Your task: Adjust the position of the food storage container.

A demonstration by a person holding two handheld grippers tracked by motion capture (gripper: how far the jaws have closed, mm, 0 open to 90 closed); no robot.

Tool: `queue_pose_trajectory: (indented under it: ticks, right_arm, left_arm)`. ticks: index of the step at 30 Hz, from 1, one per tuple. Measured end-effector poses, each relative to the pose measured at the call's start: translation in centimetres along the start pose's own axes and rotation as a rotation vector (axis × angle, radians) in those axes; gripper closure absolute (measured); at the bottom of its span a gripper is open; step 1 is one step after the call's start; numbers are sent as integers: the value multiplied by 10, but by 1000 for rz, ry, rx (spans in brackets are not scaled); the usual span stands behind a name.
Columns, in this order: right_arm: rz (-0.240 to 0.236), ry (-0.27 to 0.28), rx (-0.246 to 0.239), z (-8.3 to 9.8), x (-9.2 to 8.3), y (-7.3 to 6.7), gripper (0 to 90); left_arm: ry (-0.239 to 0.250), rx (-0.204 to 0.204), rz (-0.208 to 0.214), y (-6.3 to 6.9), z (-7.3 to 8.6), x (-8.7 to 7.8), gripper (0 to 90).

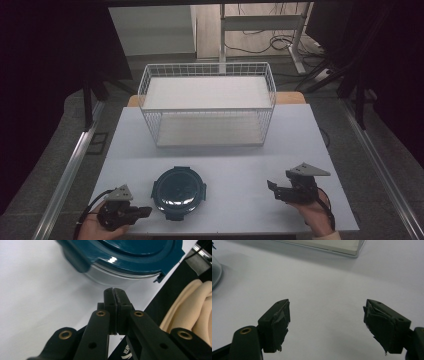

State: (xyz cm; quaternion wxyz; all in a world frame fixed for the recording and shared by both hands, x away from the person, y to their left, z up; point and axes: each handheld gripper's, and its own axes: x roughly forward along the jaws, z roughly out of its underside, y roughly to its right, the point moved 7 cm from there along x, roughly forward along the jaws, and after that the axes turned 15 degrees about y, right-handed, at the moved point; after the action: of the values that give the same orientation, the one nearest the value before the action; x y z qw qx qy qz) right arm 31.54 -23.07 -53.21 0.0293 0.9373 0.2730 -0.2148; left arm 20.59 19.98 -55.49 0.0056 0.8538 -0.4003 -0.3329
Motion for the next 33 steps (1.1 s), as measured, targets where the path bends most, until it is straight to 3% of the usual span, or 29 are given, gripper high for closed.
queue_pose_trajectory:
  ticks: [5, 10, 12, 16, 25, 33]
  right_arm:
    - [-2, -4, -1, 1, 1, -1, 208]
    - [-2, -4, -2, 1, 1, -2, 208]
    - [-3, -5, -4, 1, 1, -2, 208]
    - [1, -7, -4, 1, 1, -1, 205]
    - [4, -9, -1, 1, 2, -1, 205]
    - [6, -9, -1, 1, 2, -1, 205]
  left_arm:
    - [-11, 2, 0, 3, 0, 8, 894]
    - [12, -13, 2, 3, -2, 10, 896]
    - [21, -17, -5, 1, -4, 12, 897]
    - [-12, 0, -16, 1, -3, 18, 900]
    - [8, -12, -36, -1, -8, 22, 900]
    - [10, 2, -14, 4, -16, 32, 900]
